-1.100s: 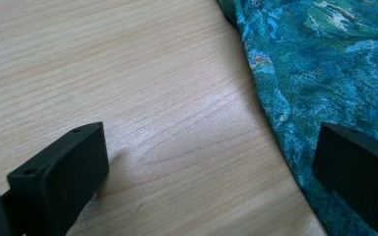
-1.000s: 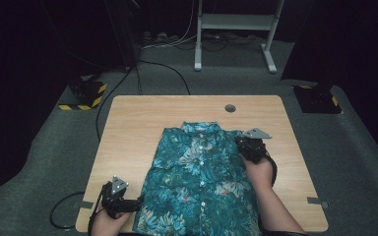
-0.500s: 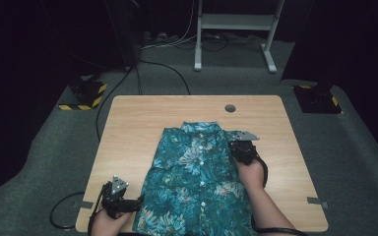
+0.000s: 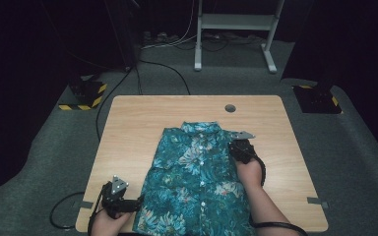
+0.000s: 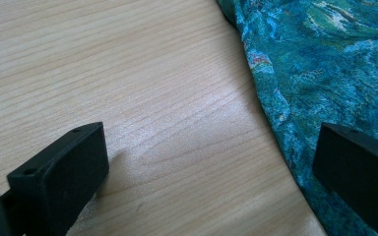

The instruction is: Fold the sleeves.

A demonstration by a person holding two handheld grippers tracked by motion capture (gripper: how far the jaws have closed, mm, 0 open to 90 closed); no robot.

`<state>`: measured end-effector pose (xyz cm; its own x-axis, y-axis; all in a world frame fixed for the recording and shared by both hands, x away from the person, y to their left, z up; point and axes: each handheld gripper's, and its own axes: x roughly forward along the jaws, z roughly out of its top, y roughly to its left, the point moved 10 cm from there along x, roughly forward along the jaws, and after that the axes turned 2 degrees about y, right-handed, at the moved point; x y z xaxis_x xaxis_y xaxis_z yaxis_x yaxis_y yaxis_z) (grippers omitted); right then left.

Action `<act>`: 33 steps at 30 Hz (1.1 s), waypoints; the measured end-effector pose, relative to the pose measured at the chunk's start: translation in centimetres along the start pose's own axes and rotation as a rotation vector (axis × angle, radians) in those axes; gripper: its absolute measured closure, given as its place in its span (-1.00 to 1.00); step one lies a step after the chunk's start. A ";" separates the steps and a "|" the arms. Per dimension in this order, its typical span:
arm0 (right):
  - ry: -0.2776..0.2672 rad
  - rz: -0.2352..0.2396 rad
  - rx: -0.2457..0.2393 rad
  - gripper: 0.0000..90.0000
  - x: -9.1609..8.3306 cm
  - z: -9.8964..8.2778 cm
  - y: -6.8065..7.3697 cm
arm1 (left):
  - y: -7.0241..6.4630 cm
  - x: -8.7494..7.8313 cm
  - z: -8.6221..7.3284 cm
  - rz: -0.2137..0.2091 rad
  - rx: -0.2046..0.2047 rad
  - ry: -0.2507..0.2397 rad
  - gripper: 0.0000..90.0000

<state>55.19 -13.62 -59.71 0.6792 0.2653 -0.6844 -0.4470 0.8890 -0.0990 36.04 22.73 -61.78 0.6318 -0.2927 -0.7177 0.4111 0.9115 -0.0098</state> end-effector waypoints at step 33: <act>-0.053 0.049 0.047 -0.10 -1.4 1.8 -1.0 | 0.0 0.0 0.0 -0.002 0.004 0.000 -0.98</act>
<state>55.74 -14.18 -57.40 0.6876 0.3272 -0.6481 -0.4532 0.8909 -0.0311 36.03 22.69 -61.78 0.6308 -0.2945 -0.7179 0.4153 0.9096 -0.0082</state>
